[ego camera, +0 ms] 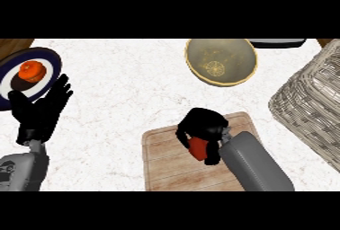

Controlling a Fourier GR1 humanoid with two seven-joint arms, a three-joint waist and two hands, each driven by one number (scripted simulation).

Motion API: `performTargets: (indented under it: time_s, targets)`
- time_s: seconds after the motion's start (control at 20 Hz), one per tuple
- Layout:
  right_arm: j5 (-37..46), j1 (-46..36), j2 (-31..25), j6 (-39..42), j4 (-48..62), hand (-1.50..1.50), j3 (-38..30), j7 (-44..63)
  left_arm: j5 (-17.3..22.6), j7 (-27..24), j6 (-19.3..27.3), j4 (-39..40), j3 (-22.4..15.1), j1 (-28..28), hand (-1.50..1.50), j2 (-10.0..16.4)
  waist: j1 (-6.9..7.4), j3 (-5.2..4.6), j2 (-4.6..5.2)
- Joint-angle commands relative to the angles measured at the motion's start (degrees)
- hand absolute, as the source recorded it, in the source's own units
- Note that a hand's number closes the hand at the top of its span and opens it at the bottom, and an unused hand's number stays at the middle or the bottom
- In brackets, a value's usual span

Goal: Pick the bell pepper from the cutting board and place it in the basket

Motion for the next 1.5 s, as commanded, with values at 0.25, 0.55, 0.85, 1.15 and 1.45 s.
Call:
performTargets:
  time_s: [0.25,0.55,0.85,1.15,1.45]
  targets:
    - [-2.6,9.1,5.1,-14.8,-0.8,1.50,-19.8,37.3,0.1,-0.6,0.7,-0.3,2.1,2.4,0.00,1.2,-3.92,0.26,-0.50]
    - [-12.8,12.1,5.2,-31.0,-8.4,1.50,-9.9,58.9,0.5,0.1,-1.1,-0.4,0.0,0.8,0.00,0.3,0.52,0.38,-0.23]
    - [-17.8,8.1,5.2,-53.4,-21.5,1.50,2.3,66.8,0.3,-0.9,-1.3,1.1,-0.1,0.5,0.00,0.2,1.19,0.33,-0.28]
    - [1.5,-1.6,5.2,-56.4,-28.6,1.50,11.0,91.2,1.0,-0.2,-1.7,2.2,1.0,-1.2,0.00,0.9,-0.39,0.10,-0.39]
    - [10.7,-11.0,5.2,-44.9,-31.0,1.50,6.9,104.6,0.8,-1.8,-2.5,0.4,0.5,2.5,0.00,0.6,0.09,0.18,-0.17]
